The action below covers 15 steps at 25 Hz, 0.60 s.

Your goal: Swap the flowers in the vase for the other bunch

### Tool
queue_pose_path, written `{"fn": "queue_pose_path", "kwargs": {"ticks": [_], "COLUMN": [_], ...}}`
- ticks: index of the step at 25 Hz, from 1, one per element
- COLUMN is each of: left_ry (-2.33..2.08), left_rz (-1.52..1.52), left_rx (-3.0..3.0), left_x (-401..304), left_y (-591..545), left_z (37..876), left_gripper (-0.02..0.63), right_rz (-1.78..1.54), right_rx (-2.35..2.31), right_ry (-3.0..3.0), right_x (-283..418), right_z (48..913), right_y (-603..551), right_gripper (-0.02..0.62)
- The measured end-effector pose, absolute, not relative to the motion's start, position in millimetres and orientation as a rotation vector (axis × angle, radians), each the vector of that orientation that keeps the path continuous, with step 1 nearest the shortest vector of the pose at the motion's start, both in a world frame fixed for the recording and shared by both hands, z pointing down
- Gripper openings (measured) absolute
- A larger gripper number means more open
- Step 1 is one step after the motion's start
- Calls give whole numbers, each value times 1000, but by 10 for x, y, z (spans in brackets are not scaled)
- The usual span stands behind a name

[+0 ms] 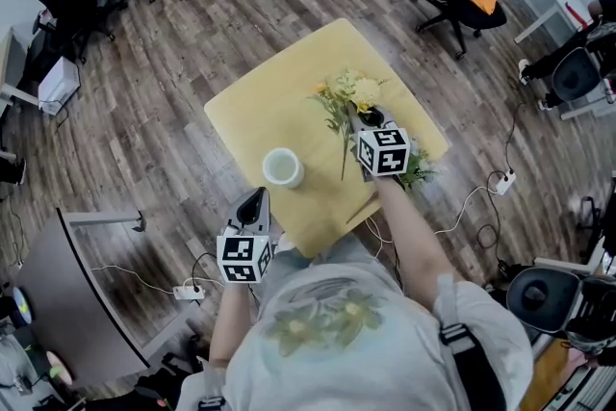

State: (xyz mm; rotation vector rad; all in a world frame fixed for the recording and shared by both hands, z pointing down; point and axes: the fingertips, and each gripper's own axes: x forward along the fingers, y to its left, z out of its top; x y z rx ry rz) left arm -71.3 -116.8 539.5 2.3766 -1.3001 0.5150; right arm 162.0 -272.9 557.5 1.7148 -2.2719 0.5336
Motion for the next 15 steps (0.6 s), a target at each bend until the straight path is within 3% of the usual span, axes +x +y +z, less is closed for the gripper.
{"fn": "queue_pose_path", "kwargs": {"ticks": [15], "left_ry": [-1312], "left_rz": [474], "left_rx": [2415], "left_x": [-695], "left_y": [-932], "left_z": [5243], "left_gripper": [15], "right_rz": [290], "right_rx": [1693], "right_ry": [-2477], "right_x": [1423], "right_z": [4588], "right_y": [-2486], "right_gripper": [87]}}
